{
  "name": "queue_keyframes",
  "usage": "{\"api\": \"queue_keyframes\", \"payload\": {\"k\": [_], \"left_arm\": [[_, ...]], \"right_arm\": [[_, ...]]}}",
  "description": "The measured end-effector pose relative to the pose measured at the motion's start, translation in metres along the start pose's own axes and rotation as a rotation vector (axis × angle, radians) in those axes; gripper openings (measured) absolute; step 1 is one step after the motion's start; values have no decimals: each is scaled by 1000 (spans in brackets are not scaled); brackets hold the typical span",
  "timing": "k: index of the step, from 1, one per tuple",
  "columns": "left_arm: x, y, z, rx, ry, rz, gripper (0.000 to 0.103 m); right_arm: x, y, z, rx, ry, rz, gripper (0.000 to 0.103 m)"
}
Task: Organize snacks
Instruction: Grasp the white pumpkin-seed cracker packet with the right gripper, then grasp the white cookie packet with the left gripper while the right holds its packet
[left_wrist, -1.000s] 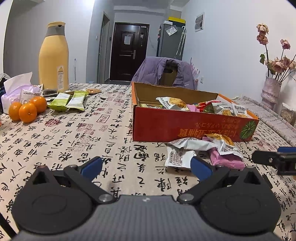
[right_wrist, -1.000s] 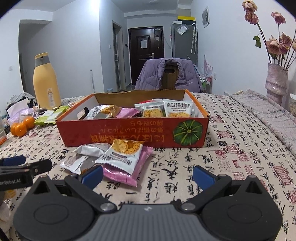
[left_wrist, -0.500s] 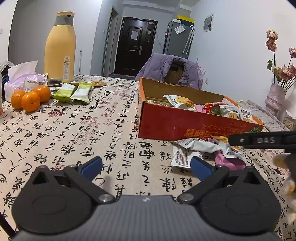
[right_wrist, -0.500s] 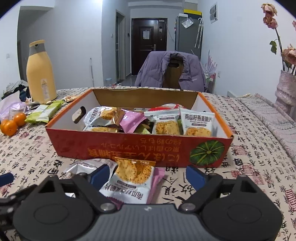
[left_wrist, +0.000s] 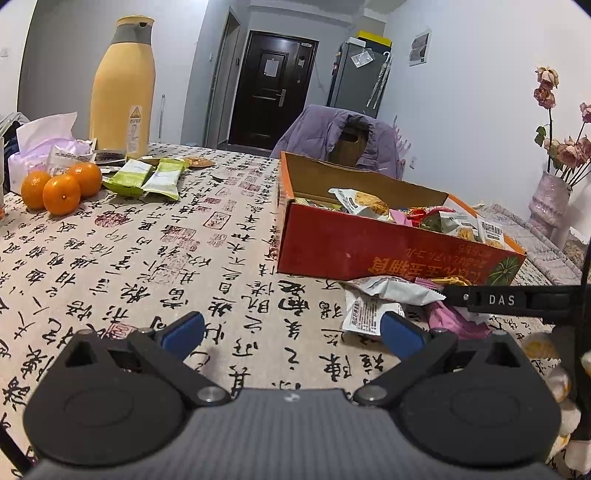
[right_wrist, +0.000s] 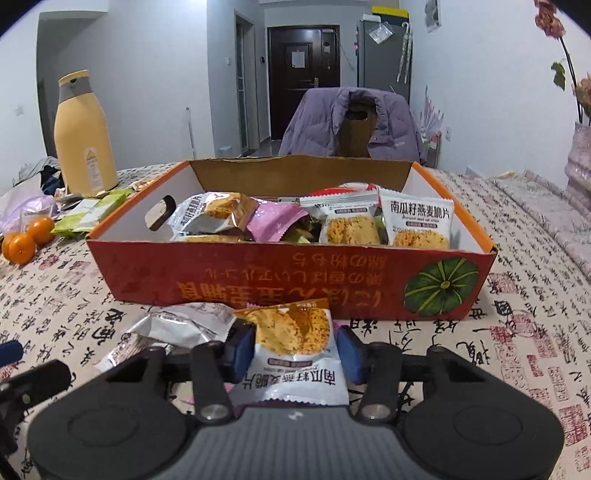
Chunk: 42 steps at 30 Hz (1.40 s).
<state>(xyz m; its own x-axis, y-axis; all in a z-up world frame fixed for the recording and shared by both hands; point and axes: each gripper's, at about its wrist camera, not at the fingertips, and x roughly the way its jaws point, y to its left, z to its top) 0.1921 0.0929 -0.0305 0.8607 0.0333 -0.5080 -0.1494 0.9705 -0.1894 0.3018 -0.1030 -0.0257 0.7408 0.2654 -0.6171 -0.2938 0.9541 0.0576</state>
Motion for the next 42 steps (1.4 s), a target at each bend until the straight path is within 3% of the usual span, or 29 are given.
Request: {"api": "queue_keyframes", "payload": {"k": [7,19,32,42], "left_arm": [[0,1,0,-5,1,0,103],[-1,0,-2,1,1,8,103],[4,-8,3,34,37,33,103],[27,-49,29,135,132,36,103]], "right_arm": [[-29,-8,-4,-1,-92,-1,43],[-70,-41,-26,-13,-244,-80,43],[-62,-48,-33,23,-259,-75,43],[-61,-45,-36,10,-258,-63,43]]}}
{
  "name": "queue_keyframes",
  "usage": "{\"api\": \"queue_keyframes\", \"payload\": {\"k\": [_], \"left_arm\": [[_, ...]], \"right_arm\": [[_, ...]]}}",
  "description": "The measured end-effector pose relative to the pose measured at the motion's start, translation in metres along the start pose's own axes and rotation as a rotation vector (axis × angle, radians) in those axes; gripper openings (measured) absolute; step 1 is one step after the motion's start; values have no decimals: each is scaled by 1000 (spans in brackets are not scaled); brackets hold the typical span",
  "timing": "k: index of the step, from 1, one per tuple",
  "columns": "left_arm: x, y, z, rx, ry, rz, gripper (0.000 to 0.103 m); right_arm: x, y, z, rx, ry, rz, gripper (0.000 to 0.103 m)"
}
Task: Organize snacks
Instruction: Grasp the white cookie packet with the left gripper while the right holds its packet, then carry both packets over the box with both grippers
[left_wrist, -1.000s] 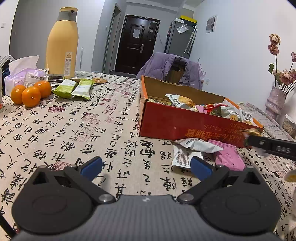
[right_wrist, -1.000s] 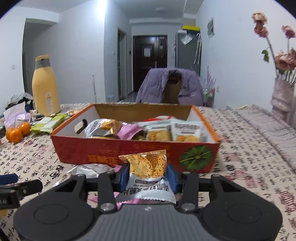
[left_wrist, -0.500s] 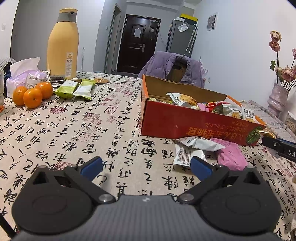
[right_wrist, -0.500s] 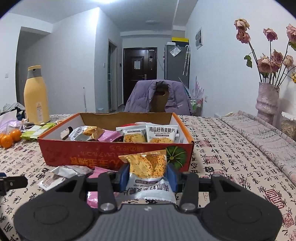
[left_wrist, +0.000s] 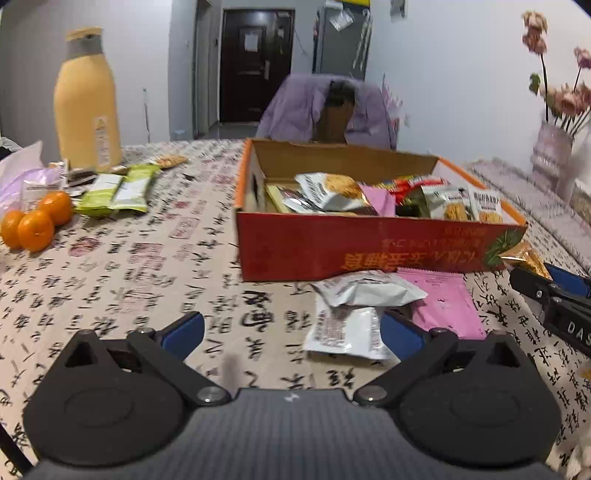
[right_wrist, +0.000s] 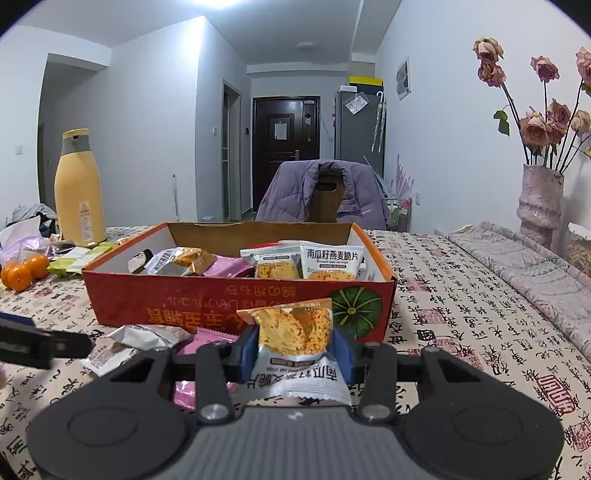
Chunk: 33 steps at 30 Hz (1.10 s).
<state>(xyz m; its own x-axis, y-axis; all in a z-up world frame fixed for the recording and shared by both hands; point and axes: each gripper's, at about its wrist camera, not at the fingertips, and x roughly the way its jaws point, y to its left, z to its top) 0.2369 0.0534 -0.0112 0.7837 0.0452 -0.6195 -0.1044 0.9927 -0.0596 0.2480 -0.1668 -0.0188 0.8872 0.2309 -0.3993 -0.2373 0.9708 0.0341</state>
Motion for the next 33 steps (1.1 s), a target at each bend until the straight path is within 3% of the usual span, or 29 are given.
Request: {"api": "queue_keyframes", "payload": {"k": [9,18,19,22,29,33], "left_arm": [[31,-30,7,39,83,36,102],[48,-43,3,67,116,27,76],[47,-44,2,77,110,26,73],[44,-50,1,105,89,-13,47],[30,-51,-4,101,36,-21,41],[9,-48,-8,102,-39,-28,41]], "right_arm": [[0,-5,0,24,0,14,43],[2,-5,0,28,3,32,43],[2,-5,0,28,3,33,43],[2,-5,0,29,0,35,43],[2,-5,0,31,-2,36,43],[1,-4,-1,29,-8,38,43]]}}
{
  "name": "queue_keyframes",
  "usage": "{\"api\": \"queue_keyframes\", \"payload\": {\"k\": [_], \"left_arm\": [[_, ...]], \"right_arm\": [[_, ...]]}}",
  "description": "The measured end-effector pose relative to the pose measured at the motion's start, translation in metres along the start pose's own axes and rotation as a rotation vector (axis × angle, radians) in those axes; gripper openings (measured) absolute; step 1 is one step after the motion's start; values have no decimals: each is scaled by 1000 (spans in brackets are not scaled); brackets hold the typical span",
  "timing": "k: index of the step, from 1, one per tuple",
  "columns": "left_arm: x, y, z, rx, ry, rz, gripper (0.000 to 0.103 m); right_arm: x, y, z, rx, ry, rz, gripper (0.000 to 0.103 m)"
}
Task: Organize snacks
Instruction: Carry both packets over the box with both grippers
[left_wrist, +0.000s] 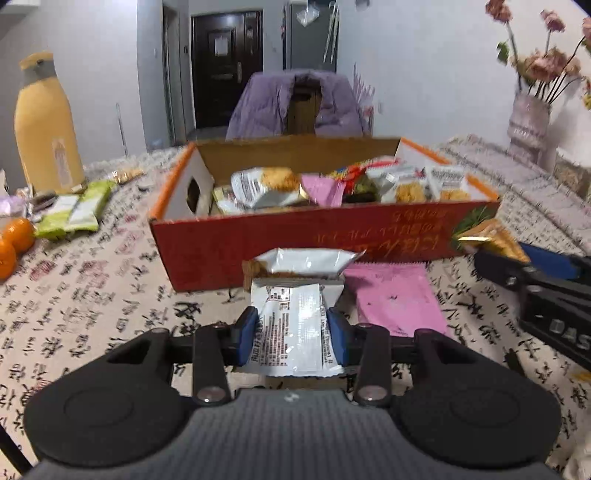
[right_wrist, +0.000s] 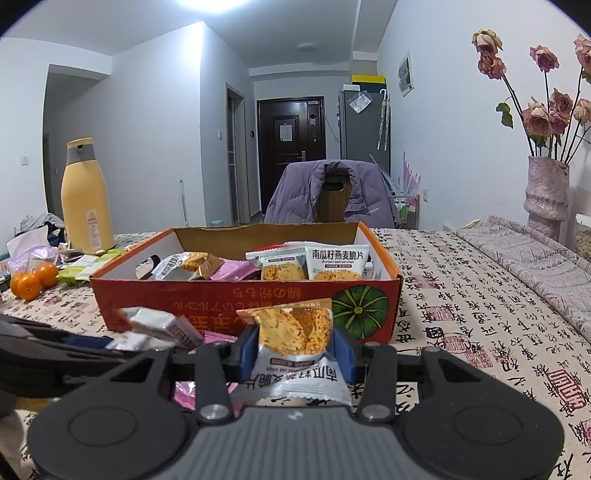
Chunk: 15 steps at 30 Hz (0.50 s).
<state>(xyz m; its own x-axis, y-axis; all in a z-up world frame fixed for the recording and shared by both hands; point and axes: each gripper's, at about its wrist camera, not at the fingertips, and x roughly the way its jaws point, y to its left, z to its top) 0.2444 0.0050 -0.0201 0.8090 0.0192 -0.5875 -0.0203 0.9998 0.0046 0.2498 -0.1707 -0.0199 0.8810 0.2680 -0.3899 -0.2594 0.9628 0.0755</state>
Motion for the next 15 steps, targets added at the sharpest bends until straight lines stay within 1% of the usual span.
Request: {"api": "queue_keyframes", "payload": {"k": [7,11,15], "left_arm": [[-40,-1,-1,1,-131,0,41],[-52,-2,3,-8,-167,-3,41],[-57,-1,5,-23,-179,-10,41]], "right_arm": [[-5,1,0,-5,-22,1,43],[-6,3,0,-11,-28,4,43],[-10,4,3,-16,-38,2,43]]}}
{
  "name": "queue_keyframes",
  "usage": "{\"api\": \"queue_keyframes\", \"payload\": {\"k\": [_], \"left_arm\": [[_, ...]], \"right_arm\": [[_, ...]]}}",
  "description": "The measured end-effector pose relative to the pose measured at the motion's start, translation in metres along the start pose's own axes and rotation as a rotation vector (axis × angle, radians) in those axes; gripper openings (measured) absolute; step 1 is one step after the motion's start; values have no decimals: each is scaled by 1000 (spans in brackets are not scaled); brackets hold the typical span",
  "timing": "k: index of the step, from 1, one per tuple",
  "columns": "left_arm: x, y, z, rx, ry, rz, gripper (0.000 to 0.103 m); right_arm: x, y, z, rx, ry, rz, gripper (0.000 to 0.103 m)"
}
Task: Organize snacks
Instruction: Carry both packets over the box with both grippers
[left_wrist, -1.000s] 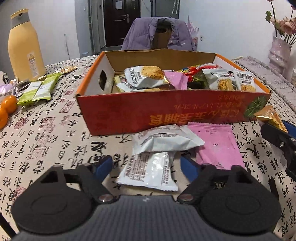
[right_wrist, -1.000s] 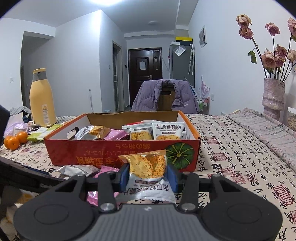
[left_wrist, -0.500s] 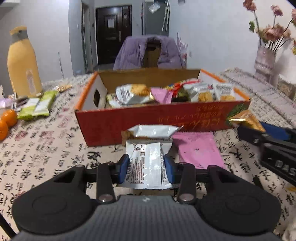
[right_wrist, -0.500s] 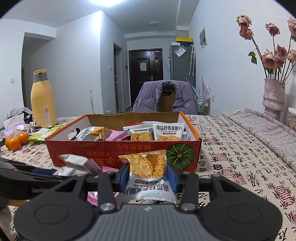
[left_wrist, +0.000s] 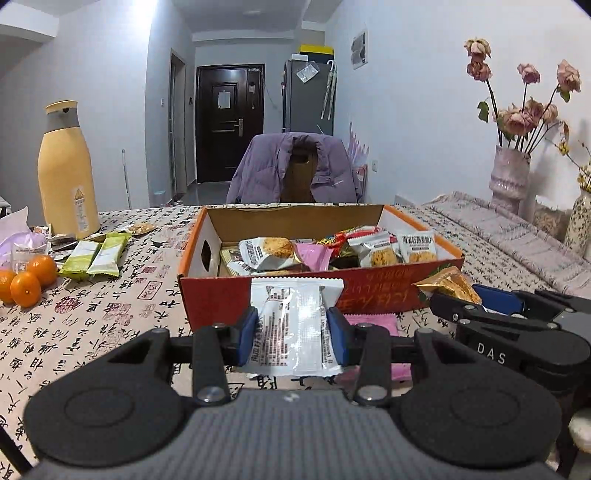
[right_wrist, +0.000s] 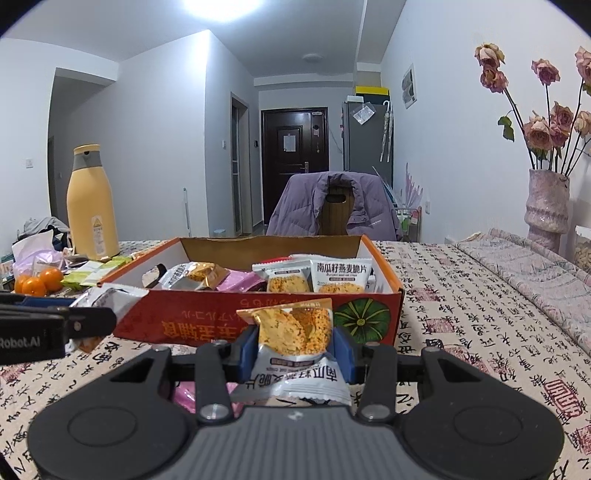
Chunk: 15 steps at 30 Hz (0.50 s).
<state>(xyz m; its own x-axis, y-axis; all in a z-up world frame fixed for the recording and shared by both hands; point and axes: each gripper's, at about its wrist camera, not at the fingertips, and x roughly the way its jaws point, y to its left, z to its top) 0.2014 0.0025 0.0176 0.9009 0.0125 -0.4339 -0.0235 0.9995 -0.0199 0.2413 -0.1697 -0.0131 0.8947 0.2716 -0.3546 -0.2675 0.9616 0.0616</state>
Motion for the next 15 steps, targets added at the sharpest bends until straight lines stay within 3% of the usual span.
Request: {"api": "queue_keyframes", "payload": {"k": [7,15], "left_arm": [[-2,2,10,-6,-31,-6,41],[7,6,40,-17,-83,-4,41]], "right_arm": [[-14,-3,16,6,-19,-4,43],[-14,4,60,-35,-67,-8,43]]}}
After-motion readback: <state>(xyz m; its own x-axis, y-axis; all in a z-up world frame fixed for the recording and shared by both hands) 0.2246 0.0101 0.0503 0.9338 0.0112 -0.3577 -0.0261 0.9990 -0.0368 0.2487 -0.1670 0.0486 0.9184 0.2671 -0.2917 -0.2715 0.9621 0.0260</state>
